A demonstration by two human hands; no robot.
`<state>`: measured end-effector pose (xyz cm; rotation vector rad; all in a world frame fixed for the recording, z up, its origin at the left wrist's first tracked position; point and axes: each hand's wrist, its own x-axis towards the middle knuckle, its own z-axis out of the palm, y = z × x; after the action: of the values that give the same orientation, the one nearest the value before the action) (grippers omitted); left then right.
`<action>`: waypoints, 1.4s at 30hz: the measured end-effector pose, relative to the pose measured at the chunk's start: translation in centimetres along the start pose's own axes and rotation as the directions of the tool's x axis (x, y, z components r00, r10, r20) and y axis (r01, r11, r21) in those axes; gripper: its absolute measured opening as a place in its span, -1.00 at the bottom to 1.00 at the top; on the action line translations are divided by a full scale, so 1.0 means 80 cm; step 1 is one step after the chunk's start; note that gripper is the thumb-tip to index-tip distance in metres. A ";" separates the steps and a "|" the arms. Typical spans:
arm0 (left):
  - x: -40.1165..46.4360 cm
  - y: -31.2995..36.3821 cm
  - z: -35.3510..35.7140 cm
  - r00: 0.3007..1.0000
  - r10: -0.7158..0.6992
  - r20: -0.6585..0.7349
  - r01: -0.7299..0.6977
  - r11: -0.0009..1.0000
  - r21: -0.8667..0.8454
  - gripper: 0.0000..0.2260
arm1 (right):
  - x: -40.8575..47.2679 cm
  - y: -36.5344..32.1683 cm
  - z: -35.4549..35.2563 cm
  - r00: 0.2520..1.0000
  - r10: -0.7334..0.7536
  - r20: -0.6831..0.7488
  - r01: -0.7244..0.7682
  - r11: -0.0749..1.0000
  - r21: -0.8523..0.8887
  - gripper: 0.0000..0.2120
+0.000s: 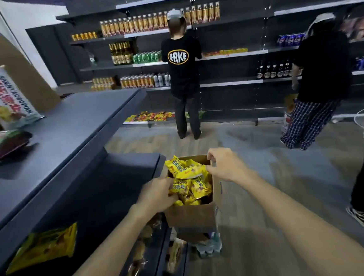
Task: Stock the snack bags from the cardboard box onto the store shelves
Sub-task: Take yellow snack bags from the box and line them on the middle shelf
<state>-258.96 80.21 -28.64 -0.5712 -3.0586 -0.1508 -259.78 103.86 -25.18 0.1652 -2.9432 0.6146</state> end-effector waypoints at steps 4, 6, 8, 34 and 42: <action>0.049 0.005 0.043 0.991 -0.131 0.036 0.134 0.982 -0.132 -0.87 | 0.079 0.067 0.029 0.997 -0.063 0.048 0.059 0.994 0.091 -0.78; 0.069 0.010 0.062 0.982 -0.174 0.078 0.183 0.976 -0.120 -0.88 | 0.110 0.094 0.045 0.989 -0.101 0.103 0.089 0.989 0.117 -0.77; 0.090 0.018 0.080 0.971 -0.215 0.105 0.227 0.966 -0.123 -0.85 | 0.136 0.117 0.065 0.974 -0.149 0.173 0.129 0.984 0.121 -0.75; 0.155 0.049 0.180 0.760 -0.650 -0.010 0.630 0.739 -0.240 -0.76 | 0.260 0.152 0.190 0.789 -0.351 0.505 0.358 0.930 0.086 -0.65; 0.167 0.042 0.211 0.735 -0.676 0.052 0.660 0.696 -0.282 -0.73 | 0.279 0.134 0.235 0.733 -0.361 0.577 0.376 0.921 0.099 -0.52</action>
<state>-270.32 89.80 -44.54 0.5895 -3.0330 -0.6117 -285.19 104.25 -43.13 1.1042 -3.3208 0.5345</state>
